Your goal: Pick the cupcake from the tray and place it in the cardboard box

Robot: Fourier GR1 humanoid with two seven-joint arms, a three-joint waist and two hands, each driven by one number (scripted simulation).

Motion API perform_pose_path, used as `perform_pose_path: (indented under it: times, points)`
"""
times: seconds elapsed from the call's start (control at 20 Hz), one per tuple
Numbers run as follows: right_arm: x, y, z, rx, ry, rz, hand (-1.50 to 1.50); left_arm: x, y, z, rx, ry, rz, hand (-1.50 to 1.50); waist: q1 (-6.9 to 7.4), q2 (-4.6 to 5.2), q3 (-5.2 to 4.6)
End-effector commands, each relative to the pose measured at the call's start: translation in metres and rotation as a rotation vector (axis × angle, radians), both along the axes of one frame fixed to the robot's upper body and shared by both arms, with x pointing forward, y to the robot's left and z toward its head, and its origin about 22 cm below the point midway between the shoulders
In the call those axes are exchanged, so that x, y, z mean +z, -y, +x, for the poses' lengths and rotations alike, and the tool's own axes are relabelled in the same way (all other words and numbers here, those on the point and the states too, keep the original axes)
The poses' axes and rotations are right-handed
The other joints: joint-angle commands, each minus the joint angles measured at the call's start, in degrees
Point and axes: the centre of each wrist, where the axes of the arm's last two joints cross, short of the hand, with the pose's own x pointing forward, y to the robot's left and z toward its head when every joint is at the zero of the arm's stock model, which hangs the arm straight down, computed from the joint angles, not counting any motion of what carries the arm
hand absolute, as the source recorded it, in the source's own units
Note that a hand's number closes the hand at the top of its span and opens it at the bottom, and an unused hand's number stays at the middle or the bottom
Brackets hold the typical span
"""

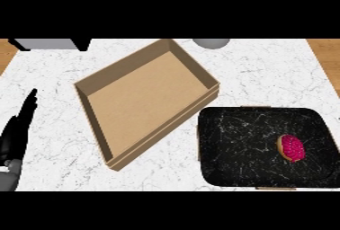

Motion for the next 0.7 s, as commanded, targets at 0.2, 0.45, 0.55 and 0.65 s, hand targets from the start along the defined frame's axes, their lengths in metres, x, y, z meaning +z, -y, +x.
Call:
perform_pose_path:
  times: [0.2, 0.45, 0.55, 0.65]
  points:
    - [0.024, -0.037, 0.033, 0.054, -0.223, -0.116, -1.5, -0.001, 0.006, -0.003, -0.011, -0.012, -0.001, 0.0, 0.05, -0.21, 0.09]
    - [0.003, -0.053, 0.057, 0.036, -0.247, -0.168, -1.5, -0.005, 0.024, 0.019, -0.009, -0.01, -0.001, 0.0, -0.03, -0.07, 0.12]
    - [0.004, -0.078, 0.06, 0.044, -0.259, -0.169, -1.5, 0.002, -0.006, 0.01, 0.015, -0.013, -0.008, 0.0, -0.03, -0.16, 0.11]
    - [0.012, -0.049, 0.064, 0.047, -0.262, -0.17, -1.5, 0.011, -0.009, 0.008, 0.003, -0.007, -0.001, 0.0, -0.05, -0.17, 0.13]
